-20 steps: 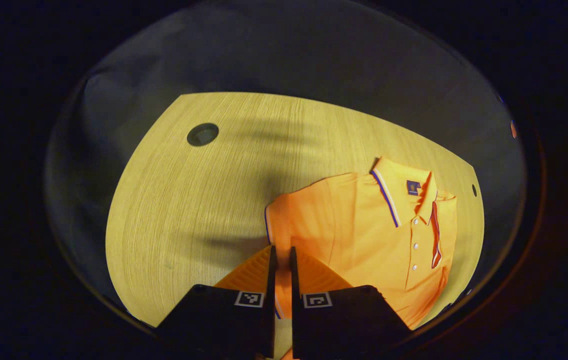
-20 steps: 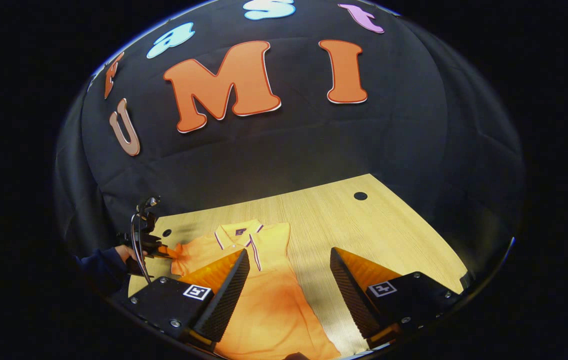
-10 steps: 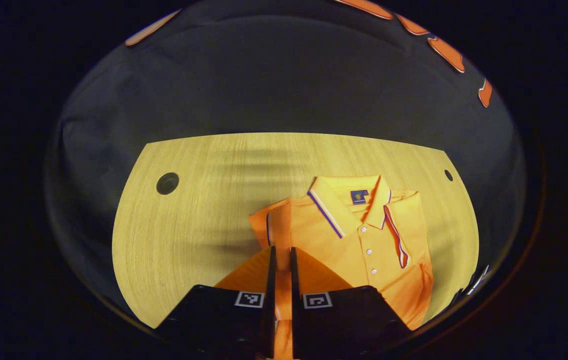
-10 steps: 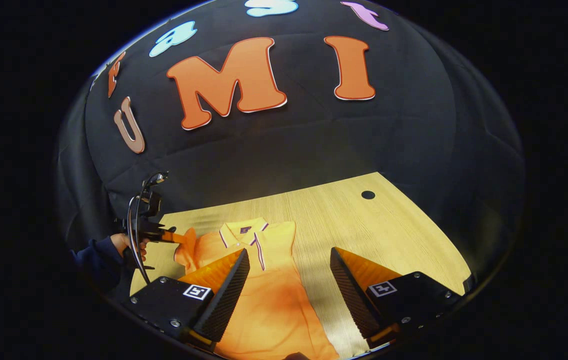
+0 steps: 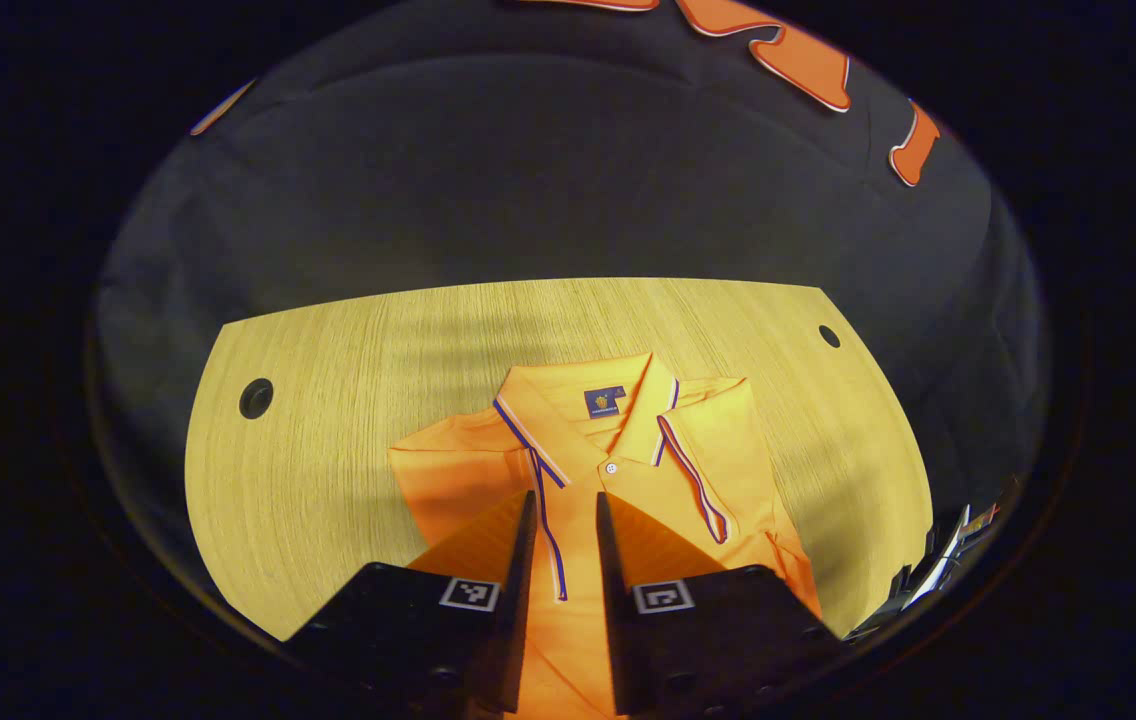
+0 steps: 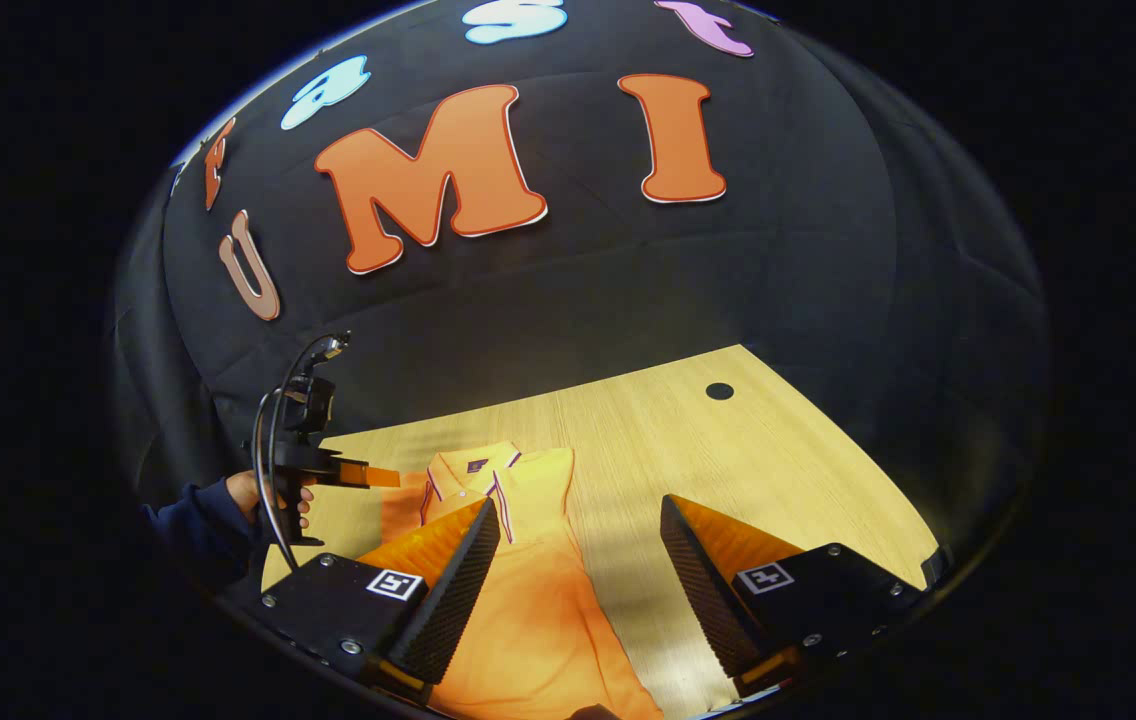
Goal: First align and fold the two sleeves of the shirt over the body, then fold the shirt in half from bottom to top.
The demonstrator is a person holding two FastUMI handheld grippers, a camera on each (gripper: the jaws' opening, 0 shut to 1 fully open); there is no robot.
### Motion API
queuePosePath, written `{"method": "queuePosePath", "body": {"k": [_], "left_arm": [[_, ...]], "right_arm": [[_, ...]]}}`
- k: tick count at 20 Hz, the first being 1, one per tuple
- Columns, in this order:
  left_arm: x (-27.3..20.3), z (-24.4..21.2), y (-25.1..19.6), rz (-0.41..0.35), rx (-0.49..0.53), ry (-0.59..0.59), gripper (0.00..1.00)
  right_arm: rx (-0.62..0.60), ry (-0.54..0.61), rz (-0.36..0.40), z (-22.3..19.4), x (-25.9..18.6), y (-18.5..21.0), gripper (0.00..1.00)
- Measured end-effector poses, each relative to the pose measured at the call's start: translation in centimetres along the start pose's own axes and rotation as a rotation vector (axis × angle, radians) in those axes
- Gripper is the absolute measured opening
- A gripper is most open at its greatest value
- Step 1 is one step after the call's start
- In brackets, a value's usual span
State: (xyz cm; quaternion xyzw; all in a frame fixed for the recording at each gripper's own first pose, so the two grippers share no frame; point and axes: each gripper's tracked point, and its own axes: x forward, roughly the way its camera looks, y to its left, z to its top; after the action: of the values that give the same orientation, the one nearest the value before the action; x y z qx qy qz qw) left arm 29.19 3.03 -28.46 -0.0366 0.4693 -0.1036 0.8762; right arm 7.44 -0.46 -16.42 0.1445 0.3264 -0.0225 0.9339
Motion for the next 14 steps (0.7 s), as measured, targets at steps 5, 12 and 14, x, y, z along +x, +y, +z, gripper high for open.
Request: {"method": "queuePosePath", "body": {"k": [5,12,14], "left_arm": [[-3.1,-0.5,-0.1,0.002,0.023,-0.065,0.92],[-9.8,-0.5,0.8,0.031,0.004,-0.212,0.99],[-11.7,-0.6,1.2,0.037,0.001,-0.256,0.99]], "right_arm": [[-0.011,-0.020,0.019,0.3,0.1,0.8,0.98],[-0.039,-0.054,0.030,0.3,0.0,3.2,0.99],[-0.049,-0.077,0.024,0.3,-0.4,4.0,0.98]]}}
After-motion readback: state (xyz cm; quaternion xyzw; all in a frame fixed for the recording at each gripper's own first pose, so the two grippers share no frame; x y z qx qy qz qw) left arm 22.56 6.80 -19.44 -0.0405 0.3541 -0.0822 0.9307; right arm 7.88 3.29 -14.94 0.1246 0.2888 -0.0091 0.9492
